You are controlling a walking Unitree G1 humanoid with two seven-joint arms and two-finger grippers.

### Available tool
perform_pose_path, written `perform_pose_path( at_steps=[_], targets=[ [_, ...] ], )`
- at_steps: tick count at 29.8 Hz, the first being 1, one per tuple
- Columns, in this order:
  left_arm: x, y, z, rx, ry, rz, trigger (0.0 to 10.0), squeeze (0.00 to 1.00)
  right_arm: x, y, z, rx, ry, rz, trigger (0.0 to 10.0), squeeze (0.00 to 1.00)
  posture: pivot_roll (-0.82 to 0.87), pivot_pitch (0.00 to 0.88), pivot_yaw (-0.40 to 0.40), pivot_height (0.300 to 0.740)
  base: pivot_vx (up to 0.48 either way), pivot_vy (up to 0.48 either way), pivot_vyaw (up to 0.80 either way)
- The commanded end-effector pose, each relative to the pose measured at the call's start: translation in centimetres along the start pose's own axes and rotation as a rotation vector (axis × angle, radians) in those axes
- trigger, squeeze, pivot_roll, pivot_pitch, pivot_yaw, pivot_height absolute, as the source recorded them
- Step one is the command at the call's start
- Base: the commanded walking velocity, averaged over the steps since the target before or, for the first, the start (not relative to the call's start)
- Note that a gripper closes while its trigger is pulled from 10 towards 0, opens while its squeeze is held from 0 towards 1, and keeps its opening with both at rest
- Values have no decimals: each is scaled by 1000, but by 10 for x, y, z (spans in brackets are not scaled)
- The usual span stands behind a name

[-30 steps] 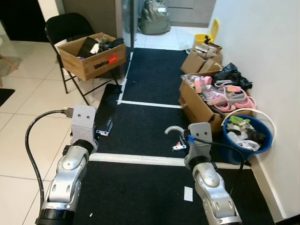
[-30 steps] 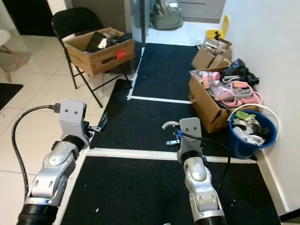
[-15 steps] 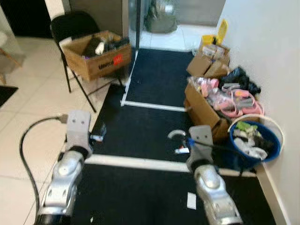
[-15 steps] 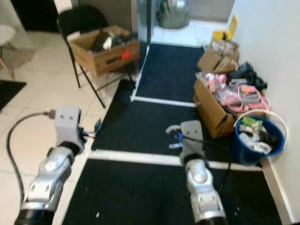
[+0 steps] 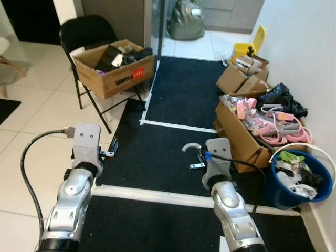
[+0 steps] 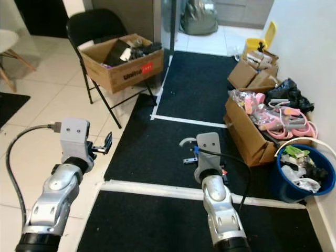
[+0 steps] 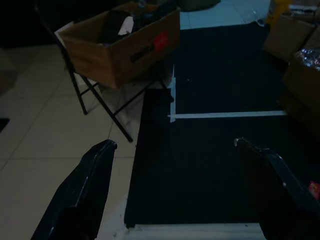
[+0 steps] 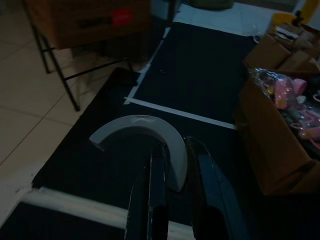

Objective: Picking trash to rubbish bin

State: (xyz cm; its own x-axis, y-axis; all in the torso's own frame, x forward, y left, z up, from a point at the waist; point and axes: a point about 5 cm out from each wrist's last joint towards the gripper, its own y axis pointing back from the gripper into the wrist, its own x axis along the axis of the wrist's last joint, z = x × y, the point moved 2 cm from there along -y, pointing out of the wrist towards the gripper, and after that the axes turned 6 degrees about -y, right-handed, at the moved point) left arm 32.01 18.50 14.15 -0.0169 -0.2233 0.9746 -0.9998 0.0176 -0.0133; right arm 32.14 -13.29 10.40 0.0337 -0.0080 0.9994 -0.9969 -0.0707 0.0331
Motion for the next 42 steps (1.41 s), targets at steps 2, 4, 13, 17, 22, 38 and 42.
perform_pose_path(
  at_steps=[2,4,13,17,22,38,42],
  targets=[
    [-3,2,4,-11,-8,-11,10000,0,-9,3,7,-22,-4,-30,10000,0,-28,100,18,740,366,0,-766],
    [-2,2,5,-27,-17,-6,10000,0,-9,2,9,-32,-8,-30,10000,0,-26,102,13,740,364,0,-800],
    [-1,0,5,-29,-17,-3,10000,0,-12,3,9,-44,-36,-31,10000,0,-24,97,12,740,363,0,-351],
    [-2,1,5,-27,-15,-4,10000,0,-14,3,8,-42,-39,-35,10000,0,-24,89,16,740,364,0,0],
    [-3,3,3,-24,-16,-5,10000,0,-17,3,6,-32,-40,-42,10000,0,-21,74,11,740,364,0,0],
    [-9,4,8,-49,-17,-19,10000,0,-15,2,5,-43,-54,-23,10000,0,-19,73,10,740,363,0,0],
    [-10,4,7,-43,-15,-19,10000,0,-14,1,4,-44,-55,-17,10000,0,-18,67,15,740,362,0,0]
  ],
)
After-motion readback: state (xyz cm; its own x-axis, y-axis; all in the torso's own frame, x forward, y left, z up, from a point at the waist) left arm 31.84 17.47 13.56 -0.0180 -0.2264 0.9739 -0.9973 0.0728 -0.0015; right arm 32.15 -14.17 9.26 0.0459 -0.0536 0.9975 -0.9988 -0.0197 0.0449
